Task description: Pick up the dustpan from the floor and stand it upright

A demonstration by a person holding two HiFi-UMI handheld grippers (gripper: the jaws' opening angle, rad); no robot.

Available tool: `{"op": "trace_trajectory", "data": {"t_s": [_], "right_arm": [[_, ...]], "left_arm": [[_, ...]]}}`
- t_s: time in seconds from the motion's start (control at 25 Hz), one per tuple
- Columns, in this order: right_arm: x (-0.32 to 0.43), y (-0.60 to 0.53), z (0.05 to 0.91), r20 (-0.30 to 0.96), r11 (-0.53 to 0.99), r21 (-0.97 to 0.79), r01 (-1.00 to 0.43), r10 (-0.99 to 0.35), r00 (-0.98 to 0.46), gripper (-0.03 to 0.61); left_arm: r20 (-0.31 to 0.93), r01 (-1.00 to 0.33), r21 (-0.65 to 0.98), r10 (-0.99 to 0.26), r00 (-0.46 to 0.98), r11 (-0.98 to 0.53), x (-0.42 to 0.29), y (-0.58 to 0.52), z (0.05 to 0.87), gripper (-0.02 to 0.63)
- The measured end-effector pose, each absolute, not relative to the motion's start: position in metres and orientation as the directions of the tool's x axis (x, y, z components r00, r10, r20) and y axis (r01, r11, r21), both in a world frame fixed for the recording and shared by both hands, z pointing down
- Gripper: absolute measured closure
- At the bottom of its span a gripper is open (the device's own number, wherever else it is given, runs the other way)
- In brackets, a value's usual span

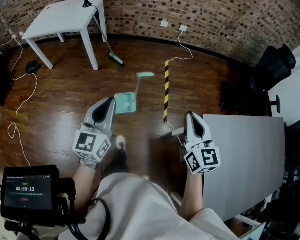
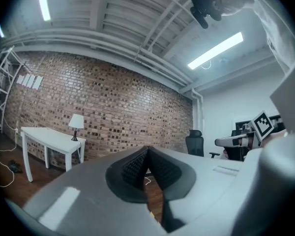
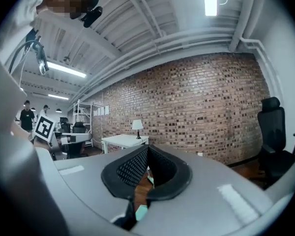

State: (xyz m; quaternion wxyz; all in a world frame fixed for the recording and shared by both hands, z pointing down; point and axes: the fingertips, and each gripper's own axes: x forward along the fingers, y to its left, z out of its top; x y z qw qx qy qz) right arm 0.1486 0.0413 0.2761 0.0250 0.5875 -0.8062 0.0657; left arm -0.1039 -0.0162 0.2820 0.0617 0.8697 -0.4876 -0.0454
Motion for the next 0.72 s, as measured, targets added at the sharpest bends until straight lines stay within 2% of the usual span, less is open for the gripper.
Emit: {"op": "trace_trajectory", "data": {"t_s": [0.32, 0.44, 0.72], "right_arm": [[0.183, 0.199, 0.268, 0.069, 0.342, -0.11, -0.933, -0.934, -0.35, 0.567], [0.191, 0.235, 0.251, -0.035, 0.332, -0.146, -0.932, -0.943, -0.33, 0.569], [0.167, 0.269, 0.243, -0.029, 0.387, -0.104, -0.916, -0.922, -0.386, 0.568]], "left_arm": [[-0.055, -0.874, 0.167, -0.889, 0.455, -0.457, -0.072, 0.155, 0.266, 0.612], [-0.079, -0.887, 0.157, -0.901, 0.427, -0.434, -0.078, 0.192, 0.253, 0.612], [-0.12, -0.878, 0.08, -0.879, 0.462, -0.473, -0.087, 0.236, 0.227, 0.612]]}}
